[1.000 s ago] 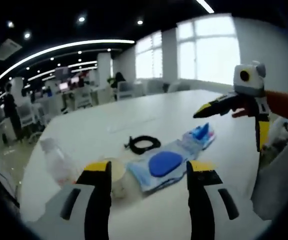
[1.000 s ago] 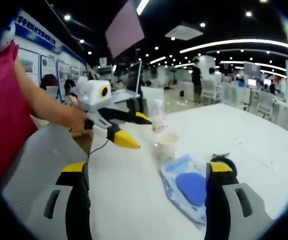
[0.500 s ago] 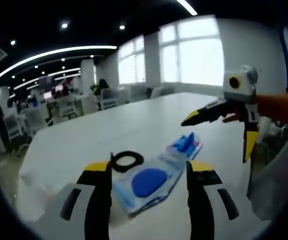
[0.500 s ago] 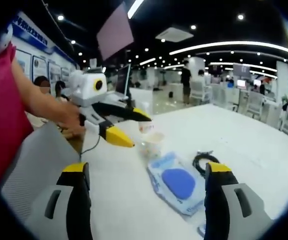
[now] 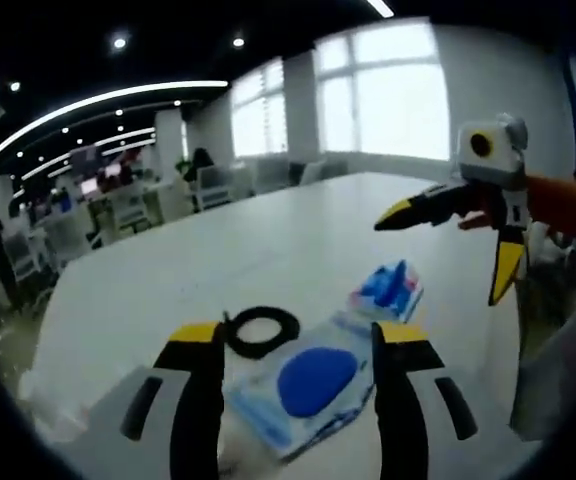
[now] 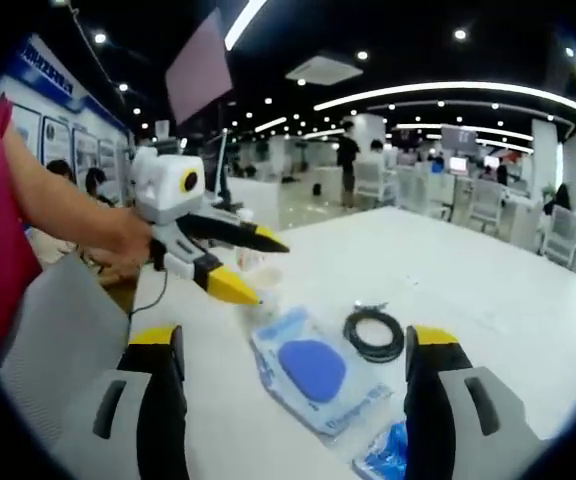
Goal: Arrange the tabletop items into an orderly group along one side of the table until the central work area is clear of visible clutter.
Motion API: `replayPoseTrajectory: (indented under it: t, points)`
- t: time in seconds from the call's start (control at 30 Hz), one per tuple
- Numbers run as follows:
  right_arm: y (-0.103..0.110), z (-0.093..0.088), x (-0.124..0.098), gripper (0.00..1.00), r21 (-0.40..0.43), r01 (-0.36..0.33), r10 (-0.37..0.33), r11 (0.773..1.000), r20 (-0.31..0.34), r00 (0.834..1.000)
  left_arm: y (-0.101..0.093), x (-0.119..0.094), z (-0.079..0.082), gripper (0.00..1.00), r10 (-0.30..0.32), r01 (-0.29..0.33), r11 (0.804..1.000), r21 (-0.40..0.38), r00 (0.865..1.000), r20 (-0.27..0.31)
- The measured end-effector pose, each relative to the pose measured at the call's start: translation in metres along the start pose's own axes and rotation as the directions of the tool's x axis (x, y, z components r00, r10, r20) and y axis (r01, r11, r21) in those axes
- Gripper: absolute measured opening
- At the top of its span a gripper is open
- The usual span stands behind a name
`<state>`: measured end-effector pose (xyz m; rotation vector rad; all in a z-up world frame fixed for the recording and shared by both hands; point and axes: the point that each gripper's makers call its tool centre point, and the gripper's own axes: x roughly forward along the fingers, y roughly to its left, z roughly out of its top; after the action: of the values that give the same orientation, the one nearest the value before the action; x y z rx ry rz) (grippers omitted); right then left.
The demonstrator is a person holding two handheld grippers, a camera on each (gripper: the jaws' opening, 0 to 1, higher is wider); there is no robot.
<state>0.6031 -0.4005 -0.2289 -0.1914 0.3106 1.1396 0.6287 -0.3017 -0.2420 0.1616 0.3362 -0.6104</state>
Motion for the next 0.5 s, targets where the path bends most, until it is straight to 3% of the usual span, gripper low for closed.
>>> replayPoseTrajectory:
  t: [0.2, 0.5]
  points:
    - [-0.034, -0.002, 0.014, 0.87, 0.032, 0.047, -0.047, 0.998, -0.009, 0.999, 0.014, 0.025, 0.003, 0.55, 0.019, -0.019, 1.000, 0.003, 1.000, -0.016]
    - [-0.079, -0.012, 0.039, 0.81, 0.063, 0.121, -0.118, 0.991, -0.051, 0.992, 0.035, 0.057, -0.005, 0.51, 0.044, -0.044, 0.999, -0.004, 0.996, -0.074]
